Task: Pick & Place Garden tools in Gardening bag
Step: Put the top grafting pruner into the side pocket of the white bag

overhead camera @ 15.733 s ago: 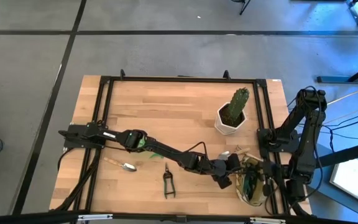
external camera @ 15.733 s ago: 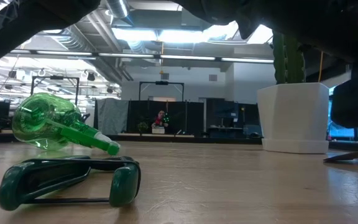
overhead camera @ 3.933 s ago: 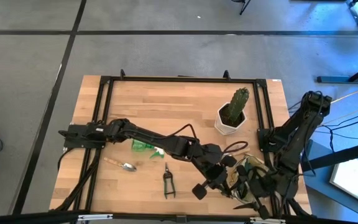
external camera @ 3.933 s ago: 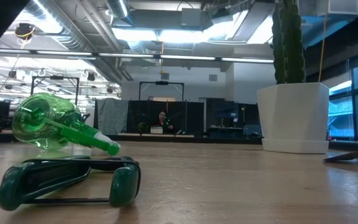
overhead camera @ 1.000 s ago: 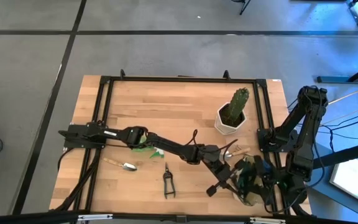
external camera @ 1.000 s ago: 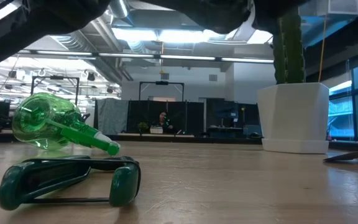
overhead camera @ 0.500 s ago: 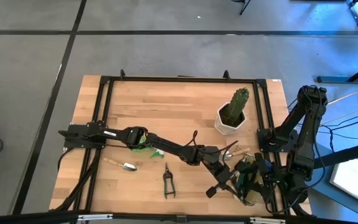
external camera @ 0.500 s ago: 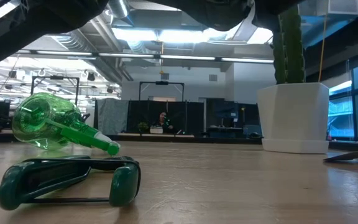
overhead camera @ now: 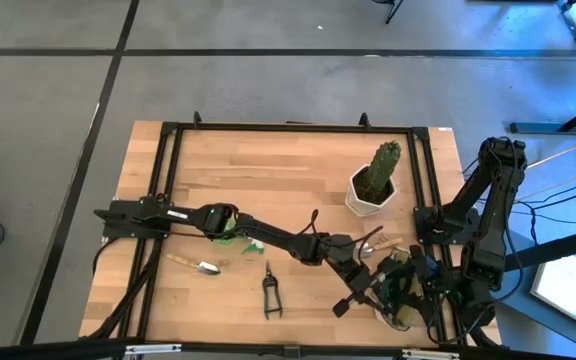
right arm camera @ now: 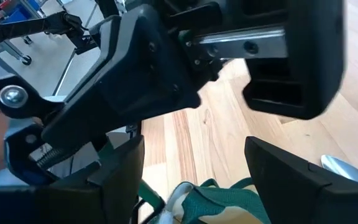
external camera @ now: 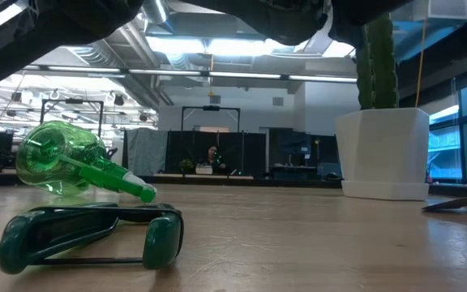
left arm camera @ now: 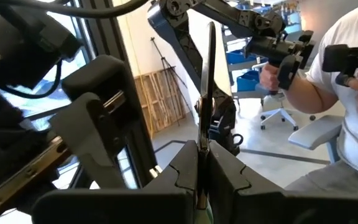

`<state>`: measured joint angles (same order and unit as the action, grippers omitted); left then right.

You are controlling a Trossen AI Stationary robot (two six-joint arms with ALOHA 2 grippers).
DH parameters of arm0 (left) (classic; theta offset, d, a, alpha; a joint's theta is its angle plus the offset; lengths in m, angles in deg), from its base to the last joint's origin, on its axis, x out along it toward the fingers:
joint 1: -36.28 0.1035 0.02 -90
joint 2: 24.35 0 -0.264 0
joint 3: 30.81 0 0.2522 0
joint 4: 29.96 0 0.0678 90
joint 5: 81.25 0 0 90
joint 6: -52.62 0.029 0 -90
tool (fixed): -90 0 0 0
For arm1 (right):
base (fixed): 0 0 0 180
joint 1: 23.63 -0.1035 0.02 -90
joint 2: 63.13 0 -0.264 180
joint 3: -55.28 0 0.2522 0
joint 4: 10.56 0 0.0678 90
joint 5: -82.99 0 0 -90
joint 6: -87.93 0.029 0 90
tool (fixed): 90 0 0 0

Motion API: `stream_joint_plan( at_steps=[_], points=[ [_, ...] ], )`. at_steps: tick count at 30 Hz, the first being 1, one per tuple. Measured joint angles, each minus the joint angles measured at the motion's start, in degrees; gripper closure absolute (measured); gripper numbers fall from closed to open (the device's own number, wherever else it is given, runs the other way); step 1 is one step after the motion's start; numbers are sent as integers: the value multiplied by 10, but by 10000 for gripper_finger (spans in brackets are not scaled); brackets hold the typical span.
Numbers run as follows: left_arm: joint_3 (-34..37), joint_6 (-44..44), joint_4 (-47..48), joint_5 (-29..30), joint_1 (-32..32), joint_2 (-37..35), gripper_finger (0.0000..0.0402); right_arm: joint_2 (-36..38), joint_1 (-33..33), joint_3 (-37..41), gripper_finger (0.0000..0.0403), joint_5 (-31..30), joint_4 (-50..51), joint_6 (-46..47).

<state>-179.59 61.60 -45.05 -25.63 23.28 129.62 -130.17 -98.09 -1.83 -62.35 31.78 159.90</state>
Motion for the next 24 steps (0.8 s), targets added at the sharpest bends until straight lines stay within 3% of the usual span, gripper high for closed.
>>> stream_joint_plan(
  at_steps=[17, 24],
  points=[
    [1, -45, -46, -19, 4, 25, 393, 7, 1, 0, 124, 0, 9, -2],
    [1, -25, -62, -18, 3, 25, 393, 7, 1, 0, 124, -1, 11, -4]
  ],
)
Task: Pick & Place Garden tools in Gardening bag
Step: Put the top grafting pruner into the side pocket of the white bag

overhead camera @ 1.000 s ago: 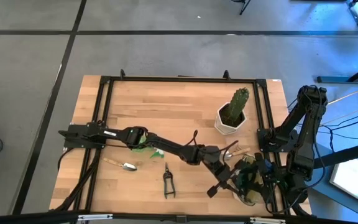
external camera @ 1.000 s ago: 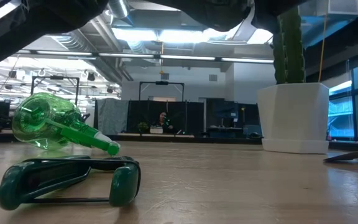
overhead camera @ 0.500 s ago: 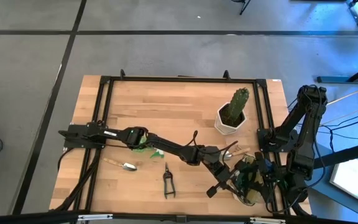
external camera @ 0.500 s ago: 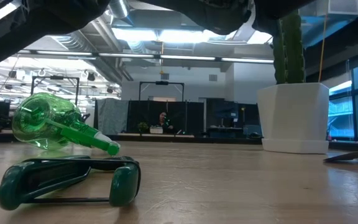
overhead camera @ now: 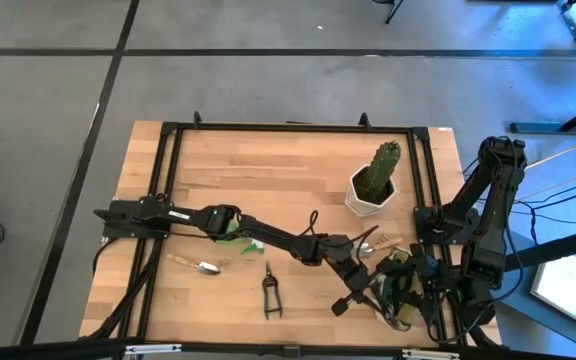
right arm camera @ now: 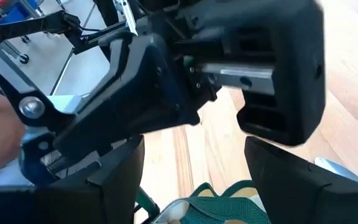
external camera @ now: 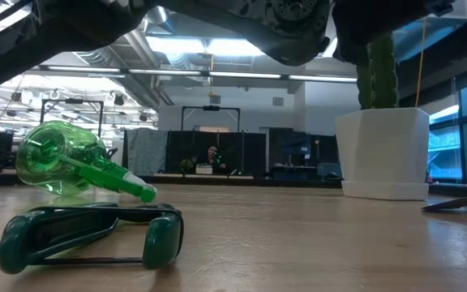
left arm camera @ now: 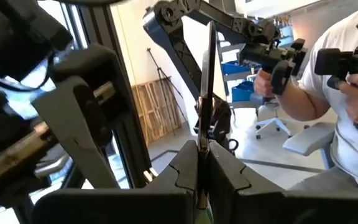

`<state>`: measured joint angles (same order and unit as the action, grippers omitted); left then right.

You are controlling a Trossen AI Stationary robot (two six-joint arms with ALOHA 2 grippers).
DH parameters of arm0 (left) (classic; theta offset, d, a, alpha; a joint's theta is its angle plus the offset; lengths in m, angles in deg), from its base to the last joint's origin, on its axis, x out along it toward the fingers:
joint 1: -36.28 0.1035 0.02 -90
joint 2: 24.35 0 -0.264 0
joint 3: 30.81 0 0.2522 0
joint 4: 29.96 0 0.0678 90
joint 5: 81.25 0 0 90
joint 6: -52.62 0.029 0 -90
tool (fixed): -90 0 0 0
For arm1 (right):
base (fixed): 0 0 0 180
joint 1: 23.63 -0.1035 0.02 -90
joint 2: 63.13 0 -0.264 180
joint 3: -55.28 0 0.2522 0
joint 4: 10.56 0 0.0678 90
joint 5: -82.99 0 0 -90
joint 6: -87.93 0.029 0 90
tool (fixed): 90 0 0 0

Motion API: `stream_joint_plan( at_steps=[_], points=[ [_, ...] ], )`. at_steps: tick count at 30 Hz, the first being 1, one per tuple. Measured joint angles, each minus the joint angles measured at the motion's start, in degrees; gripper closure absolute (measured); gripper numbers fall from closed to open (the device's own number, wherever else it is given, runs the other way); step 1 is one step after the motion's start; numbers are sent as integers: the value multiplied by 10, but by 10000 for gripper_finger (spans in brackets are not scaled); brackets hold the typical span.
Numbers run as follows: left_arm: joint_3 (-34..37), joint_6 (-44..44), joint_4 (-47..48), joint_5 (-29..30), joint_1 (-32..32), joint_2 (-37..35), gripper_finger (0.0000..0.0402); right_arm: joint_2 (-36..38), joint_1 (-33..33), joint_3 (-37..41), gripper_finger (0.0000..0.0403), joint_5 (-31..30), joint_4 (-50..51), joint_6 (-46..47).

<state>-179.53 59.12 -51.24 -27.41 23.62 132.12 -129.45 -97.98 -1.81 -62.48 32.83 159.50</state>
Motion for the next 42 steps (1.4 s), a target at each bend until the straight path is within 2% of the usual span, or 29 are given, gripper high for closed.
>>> stream_joint_plan(
  at_steps=[23, 38, 42],
  points=[
    [-2, -13, 10, -2, 6, 8, 393, -1, 13, 1, 123, 11, 4, 0],
    [-1, -35, 51, 88, 1, 8, 393, 0, 11, 0, 123, 15, 4, -4],
    [0, -30, 52, 87, -2, 8, 393, 0, 11, 0, 123, 17, 5, -6]
  ],
)
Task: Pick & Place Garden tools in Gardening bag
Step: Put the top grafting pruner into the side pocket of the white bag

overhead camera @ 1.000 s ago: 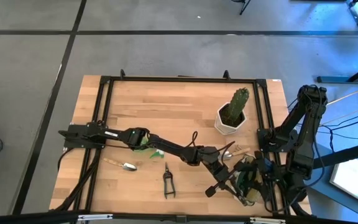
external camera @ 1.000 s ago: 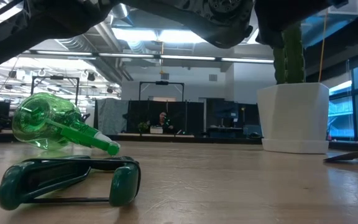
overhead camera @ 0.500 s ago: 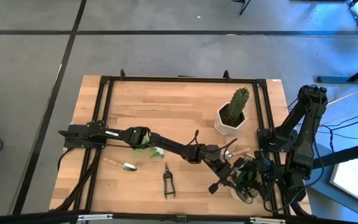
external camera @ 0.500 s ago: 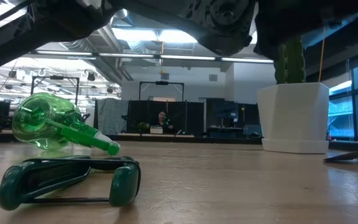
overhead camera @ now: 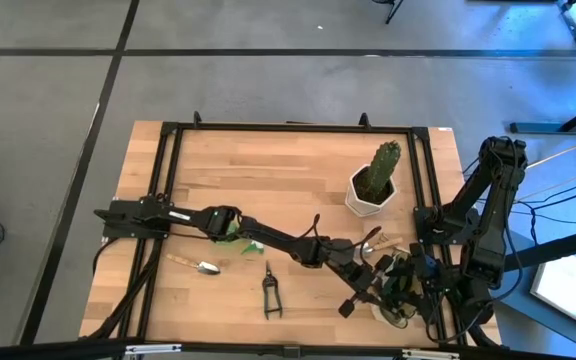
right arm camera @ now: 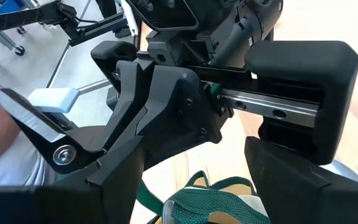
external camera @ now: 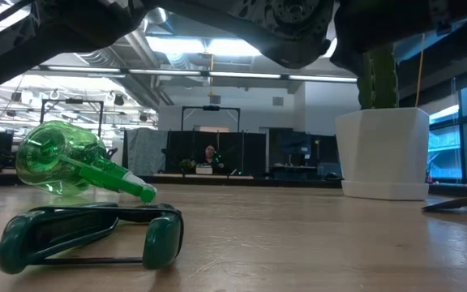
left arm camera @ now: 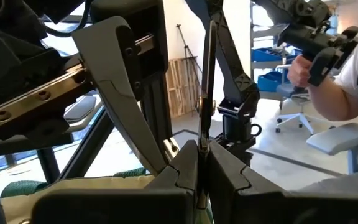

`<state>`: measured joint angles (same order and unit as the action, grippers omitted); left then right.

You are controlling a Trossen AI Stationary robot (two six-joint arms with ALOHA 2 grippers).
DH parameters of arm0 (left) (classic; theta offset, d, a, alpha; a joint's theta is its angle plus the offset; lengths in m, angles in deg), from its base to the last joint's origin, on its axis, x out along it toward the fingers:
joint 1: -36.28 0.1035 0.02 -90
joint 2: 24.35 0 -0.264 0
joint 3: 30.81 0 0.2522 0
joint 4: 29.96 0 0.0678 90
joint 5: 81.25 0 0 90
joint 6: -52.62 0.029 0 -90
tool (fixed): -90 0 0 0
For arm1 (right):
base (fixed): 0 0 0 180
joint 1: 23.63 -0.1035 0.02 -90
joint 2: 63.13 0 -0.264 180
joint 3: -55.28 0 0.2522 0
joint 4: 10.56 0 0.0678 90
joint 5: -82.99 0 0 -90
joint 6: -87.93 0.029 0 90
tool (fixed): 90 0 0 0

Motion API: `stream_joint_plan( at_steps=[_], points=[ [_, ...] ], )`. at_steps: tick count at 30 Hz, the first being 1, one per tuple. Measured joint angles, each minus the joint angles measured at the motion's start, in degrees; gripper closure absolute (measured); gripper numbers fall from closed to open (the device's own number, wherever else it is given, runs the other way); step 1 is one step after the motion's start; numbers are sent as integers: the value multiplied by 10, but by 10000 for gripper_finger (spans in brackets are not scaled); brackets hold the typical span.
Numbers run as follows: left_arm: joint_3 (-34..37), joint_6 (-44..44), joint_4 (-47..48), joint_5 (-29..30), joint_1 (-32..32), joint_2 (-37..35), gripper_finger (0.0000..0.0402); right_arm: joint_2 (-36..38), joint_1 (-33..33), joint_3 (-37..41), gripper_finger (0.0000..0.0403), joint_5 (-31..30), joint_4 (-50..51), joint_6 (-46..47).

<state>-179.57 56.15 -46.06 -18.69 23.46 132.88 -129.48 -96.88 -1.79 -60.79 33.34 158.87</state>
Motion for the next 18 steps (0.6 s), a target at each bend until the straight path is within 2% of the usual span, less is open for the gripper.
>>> stream_joint_plan(
  at_steps=[12, 18],
  points=[
    [1, -39, -20, -49, -4, -1, 393, -1, 2, 0, 123, -5, 8, 5],
    [1, -39, -8, -48, -13, -5, 393, -1, 2, -1, 124, -4, 7, 17]
  ],
)
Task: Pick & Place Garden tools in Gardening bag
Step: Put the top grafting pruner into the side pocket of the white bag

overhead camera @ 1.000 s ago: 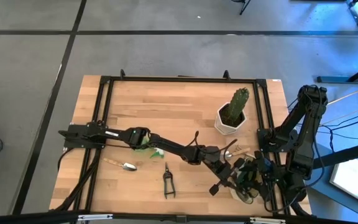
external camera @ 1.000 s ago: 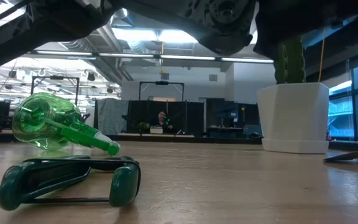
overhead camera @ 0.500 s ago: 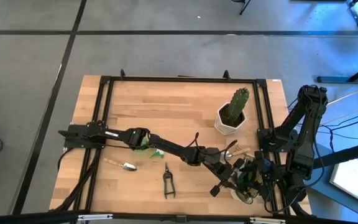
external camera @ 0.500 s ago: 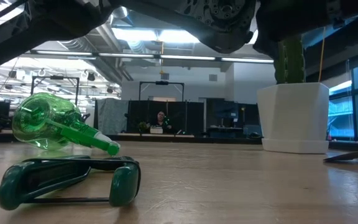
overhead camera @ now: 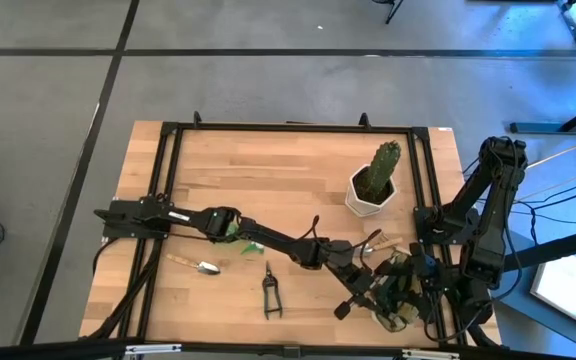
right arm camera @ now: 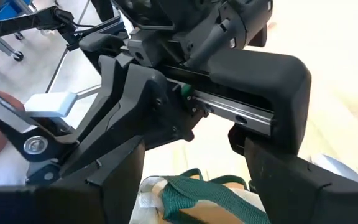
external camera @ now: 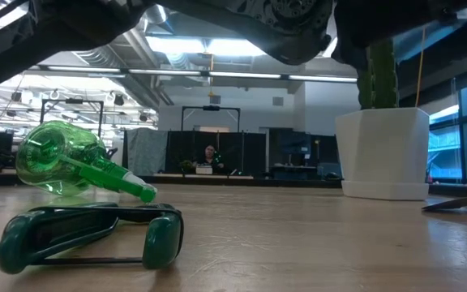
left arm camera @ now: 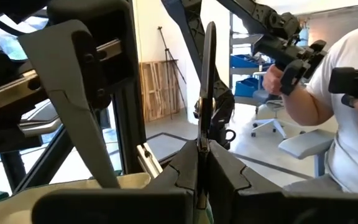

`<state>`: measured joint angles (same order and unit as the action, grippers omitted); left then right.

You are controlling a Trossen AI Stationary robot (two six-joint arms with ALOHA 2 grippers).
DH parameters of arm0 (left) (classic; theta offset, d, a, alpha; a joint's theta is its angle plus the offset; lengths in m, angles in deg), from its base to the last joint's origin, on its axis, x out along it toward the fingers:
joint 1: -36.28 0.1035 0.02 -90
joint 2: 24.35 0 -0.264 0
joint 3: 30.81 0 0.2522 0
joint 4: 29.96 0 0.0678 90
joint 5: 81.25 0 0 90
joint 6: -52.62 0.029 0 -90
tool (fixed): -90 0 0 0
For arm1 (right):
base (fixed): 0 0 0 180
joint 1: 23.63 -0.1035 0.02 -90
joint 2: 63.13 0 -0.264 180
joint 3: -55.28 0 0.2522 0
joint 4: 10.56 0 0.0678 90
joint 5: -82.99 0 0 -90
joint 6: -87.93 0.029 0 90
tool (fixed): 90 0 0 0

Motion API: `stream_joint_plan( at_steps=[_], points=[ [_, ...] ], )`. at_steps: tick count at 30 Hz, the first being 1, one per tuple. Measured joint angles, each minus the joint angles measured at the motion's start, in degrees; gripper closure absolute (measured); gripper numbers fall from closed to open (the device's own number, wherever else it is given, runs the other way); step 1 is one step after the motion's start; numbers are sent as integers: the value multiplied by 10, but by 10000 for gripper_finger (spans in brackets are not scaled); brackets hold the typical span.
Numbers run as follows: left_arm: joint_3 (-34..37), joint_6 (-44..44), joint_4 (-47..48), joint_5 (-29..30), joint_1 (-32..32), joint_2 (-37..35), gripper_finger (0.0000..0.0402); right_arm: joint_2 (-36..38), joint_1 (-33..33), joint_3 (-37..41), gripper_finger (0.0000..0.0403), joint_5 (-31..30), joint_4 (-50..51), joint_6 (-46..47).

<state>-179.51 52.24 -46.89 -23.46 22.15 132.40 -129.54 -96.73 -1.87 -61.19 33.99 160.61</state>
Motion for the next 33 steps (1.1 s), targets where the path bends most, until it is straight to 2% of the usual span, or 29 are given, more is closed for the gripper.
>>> stream_joint_plan(
  at_steps=[11, 14, 18, 20, 25, 30, 33],
  points=[
    [0, 56, 55, 98, -8, 0, 393, 0, 1, 0, 124, -8, -1, 0],
    [2, 35, 57, 88, -4, 0, 393, 0, 1, 0, 124, -10, -2, 0],
    [3, -16, 62, 7, 1, 2, 393, 0, 1, 0, 124, -10, -4, 0],
    [3, -22, 62, 12, -7, 2, 393, -2, 0, 0, 124, -5, -8, 0],
    [3, 6, 57, 70, -25, 3, 393, -9, 0, -1, 124, -2, -17, 0],
    [14, 17, 65, 89, -19, 2, 393, -17, 0, 0, 124, -9, -18, -7],
    [23, 18, 67, 75, -13, 2, 393, -18, 1, 1, 124, -9, -18, -7]
  ],
)
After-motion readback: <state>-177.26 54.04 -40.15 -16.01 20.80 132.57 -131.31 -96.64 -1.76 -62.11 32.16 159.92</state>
